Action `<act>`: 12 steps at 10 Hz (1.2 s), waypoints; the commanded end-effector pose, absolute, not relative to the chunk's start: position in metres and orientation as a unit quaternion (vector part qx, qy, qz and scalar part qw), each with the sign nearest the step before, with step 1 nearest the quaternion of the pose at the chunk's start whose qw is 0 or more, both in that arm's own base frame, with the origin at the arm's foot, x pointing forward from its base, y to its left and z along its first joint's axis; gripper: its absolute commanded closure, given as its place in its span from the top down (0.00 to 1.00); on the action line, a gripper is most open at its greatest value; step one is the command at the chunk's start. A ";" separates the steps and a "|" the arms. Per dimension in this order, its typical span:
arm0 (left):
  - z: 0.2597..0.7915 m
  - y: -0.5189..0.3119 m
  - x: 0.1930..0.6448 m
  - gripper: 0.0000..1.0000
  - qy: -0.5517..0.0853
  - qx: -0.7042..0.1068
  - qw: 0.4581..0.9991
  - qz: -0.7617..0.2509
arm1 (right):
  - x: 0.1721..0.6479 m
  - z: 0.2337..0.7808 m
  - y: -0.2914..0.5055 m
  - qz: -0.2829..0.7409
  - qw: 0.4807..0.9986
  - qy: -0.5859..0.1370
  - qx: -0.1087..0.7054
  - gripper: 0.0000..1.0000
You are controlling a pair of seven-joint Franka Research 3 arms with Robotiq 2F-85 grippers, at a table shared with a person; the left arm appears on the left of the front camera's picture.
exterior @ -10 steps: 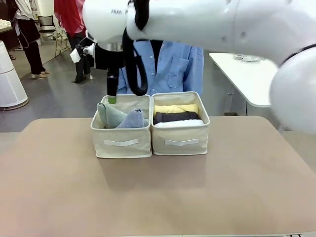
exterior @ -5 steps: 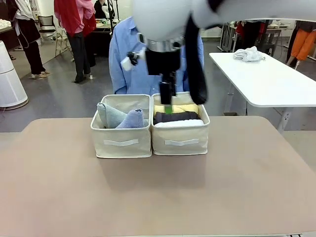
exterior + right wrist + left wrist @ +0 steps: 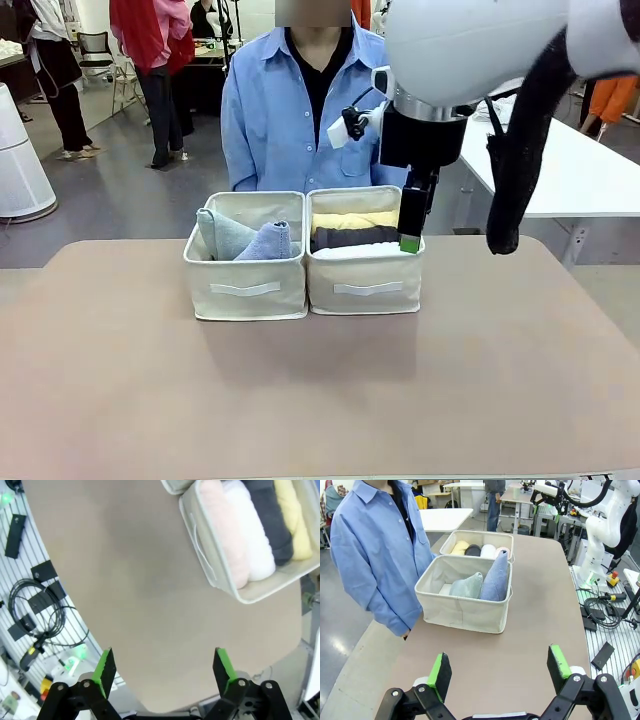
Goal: Sort the towels based on their folding style.
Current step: Pick up another triangle-folded towel from the table and place it in the left Fabric basket.
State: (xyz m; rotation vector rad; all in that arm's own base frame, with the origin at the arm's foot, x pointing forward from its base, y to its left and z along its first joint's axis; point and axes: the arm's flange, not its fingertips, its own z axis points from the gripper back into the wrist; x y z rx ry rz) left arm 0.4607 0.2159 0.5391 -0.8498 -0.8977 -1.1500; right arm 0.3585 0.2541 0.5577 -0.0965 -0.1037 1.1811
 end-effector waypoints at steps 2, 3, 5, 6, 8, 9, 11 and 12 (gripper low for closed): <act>0.540 0.216 0.459 1.00 -0.396 -0.376 0.664 -0.510 | 0.358 0.562 0.259 0.560 0.826 -0.039 -0.046 1.00; 0.540 0.216 0.459 1.00 -0.396 -0.376 0.664 -0.510 | 0.358 0.562 0.259 0.560 0.826 -0.039 -0.046 1.00; 0.540 0.216 0.459 1.00 -0.396 -0.376 0.664 -0.510 | 0.358 0.562 0.259 0.560 0.826 -0.039 -0.046 1.00; 0.540 0.216 0.459 1.00 -0.396 -0.376 0.664 -0.510 | 0.357 0.561 0.257 0.559 0.827 -0.045 -0.045 1.00; 0.540 0.216 0.459 1.00 -0.396 -0.376 0.664 -0.510 | 0.395 0.572 0.181 0.604 0.789 -0.109 0.033 1.00; 0.540 0.216 0.459 1.00 -0.396 -0.376 0.664 -0.510 | 0.408 0.573 0.136 0.609 0.779 -0.133 0.070 1.00; 0.540 0.216 0.459 1.00 -0.396 -0.376 0.664 -0.510 | 0.427 0.578 0.051 0.626 0.736 -0.210 0.151 1.00; 0.540 0.216 0.459 1.00 -0.396 -0.376 0.664 -0.510 | 0.430 0.582 0.024 0.641 0.702 -0.240 0.196 1.00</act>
